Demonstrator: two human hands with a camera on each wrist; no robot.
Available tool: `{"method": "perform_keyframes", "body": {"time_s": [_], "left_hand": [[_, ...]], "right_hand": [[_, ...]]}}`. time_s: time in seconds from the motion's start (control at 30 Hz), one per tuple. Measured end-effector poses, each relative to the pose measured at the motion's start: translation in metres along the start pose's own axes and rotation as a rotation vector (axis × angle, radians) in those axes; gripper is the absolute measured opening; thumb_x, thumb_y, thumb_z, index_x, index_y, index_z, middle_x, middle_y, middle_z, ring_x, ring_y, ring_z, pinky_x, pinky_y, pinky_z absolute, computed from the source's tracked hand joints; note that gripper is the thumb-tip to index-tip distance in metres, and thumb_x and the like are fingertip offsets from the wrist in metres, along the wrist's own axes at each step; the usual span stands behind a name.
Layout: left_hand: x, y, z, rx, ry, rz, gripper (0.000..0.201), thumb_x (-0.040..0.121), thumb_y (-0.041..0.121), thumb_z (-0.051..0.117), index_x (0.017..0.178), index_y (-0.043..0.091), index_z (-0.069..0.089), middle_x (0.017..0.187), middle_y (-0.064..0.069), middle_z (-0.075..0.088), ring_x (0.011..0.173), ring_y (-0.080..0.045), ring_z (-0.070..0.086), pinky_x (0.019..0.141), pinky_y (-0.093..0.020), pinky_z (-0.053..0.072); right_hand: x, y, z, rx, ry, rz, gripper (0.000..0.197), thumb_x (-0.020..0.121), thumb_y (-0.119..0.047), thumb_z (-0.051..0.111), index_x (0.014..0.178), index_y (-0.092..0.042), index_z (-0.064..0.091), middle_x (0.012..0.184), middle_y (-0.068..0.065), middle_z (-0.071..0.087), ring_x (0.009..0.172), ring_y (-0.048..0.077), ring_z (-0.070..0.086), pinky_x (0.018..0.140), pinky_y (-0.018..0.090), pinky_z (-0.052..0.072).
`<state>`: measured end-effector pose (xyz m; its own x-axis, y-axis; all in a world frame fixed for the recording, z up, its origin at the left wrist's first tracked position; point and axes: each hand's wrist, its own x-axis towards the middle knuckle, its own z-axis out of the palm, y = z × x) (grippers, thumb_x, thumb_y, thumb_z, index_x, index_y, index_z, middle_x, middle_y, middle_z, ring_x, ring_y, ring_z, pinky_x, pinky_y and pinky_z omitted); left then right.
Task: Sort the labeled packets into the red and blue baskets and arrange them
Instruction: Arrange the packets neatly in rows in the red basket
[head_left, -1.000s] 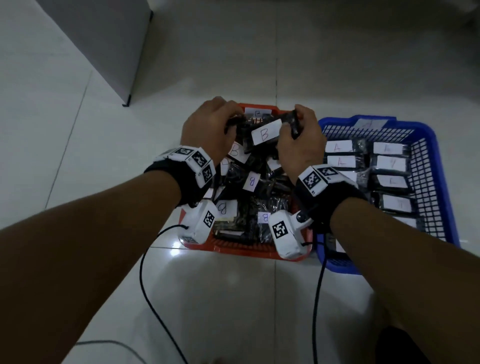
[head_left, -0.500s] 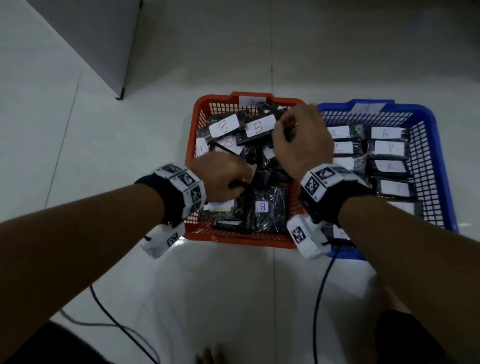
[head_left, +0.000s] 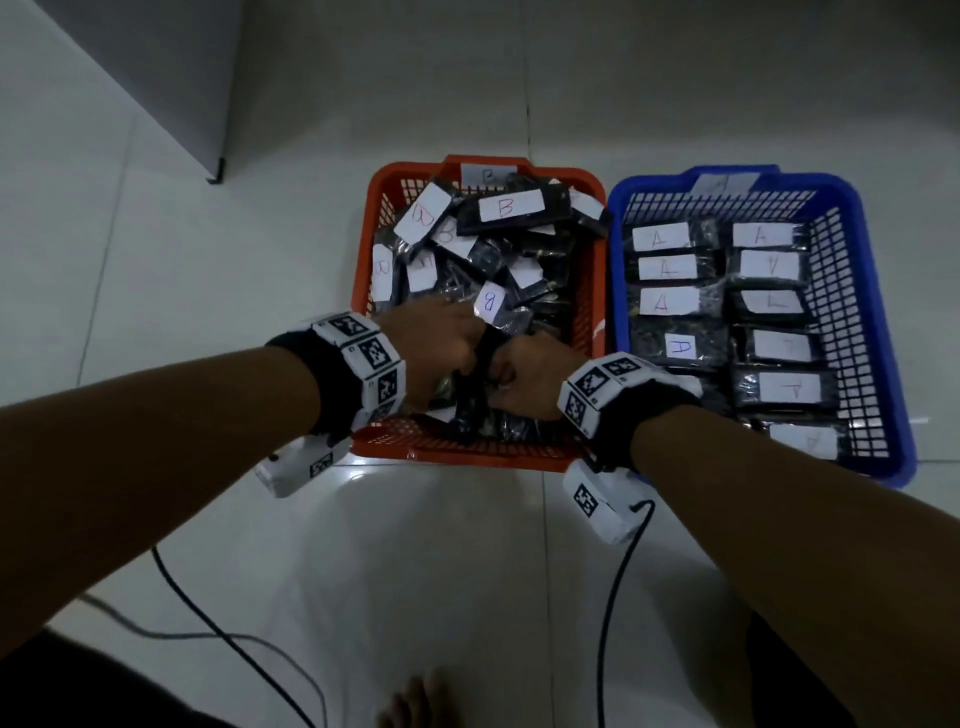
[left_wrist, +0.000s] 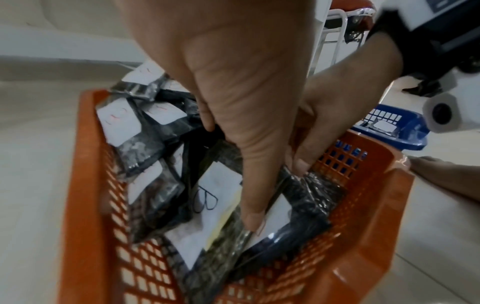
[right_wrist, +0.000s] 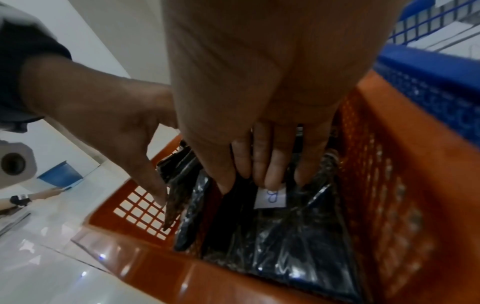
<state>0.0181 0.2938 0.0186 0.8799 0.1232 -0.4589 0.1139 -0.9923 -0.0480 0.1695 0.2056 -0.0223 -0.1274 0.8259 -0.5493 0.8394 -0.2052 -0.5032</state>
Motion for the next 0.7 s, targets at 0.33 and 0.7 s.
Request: {"method": "perform_keyframes", "body": {"time_s": [0.33,0.7], "left_hand": [[-0.037,-0.029,-0.004,-0.211,0.174,-0.034,0.022,0.066,0.015,0.077,0.086,0.019,0.07,0.093,0.001,0.065,0.093,-0.024,0.061,0.073,-0.038,0.053],[-0.033,-0.027,-0.024,-0.453,-0.031,-0.227,0.027,0.078,0.034,0.075,0.104,0.024,0.073,0.096,0.003,0.07,0.084,-0.015,0.063,0.071,-0.024,0.05]], "right_hand": [[0.008,-0.029,0.025,0.259,0.045,0.036,0.025,0.083,-0.041,0.071,0.099,-0.023,0.07,0.082,-0.006,0.064,0.082,0.013,0.06,0.069,0.023,0.043],[-0.021,-0.01,-0.031,0.28,0.473,-0.022,0.011,0.084,-0.025,0.066,0.084,-0.016,0.073,0.083,-0.001,0.066,0.077,0.01,0.058,0.067,0.02,0.043]]}}
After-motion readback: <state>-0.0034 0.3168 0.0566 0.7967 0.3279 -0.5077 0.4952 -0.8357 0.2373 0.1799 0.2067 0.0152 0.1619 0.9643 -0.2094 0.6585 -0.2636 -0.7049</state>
